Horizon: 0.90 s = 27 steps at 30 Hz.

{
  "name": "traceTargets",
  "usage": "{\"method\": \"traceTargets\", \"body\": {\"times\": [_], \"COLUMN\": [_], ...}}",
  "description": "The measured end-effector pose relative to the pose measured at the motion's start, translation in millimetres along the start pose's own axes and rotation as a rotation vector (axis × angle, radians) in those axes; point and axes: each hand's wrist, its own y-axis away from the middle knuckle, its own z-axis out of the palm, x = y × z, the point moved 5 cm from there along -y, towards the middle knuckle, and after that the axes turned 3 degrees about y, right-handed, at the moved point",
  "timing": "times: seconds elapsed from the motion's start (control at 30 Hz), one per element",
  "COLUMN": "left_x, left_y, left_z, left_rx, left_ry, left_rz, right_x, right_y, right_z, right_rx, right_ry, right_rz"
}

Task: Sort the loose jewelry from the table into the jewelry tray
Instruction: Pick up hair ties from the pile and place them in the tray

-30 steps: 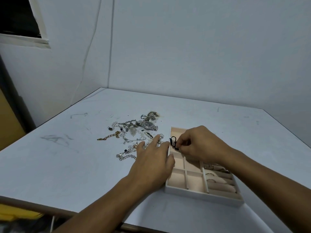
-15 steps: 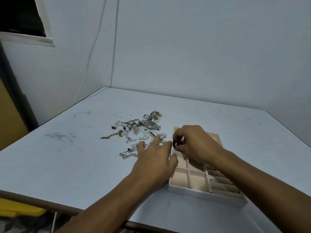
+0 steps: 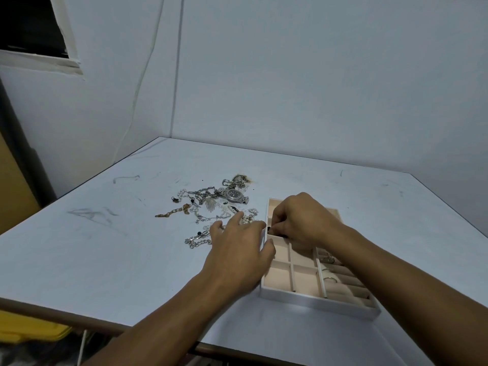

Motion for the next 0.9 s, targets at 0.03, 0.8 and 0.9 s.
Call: {"method": "traceTargets", "body": {"times": [0.03,0.8,0.9], "left_x": [-0.2,-5.0,-7.7], "left_y": [-0.1,0.1,0.5], "left_z": [-0.3,-1.0,-4.4], "left_rx": [0.000,0.023,0.047], "left_ry": [0.000,-0.033,-0.005], "left_rz": [0.003,0.022,0.024], "right_x": [-0.5,-5.9,-2.4], "right_y": [1.3,3.4,8.1], "right_z": [1.1,0.9,0.8], "right_rx": [0.014,-0.027,-0.030], "right_ry": [0.007,0.008,-0.035], "right_rz": [-0.005,-0.051,-0.067]}}
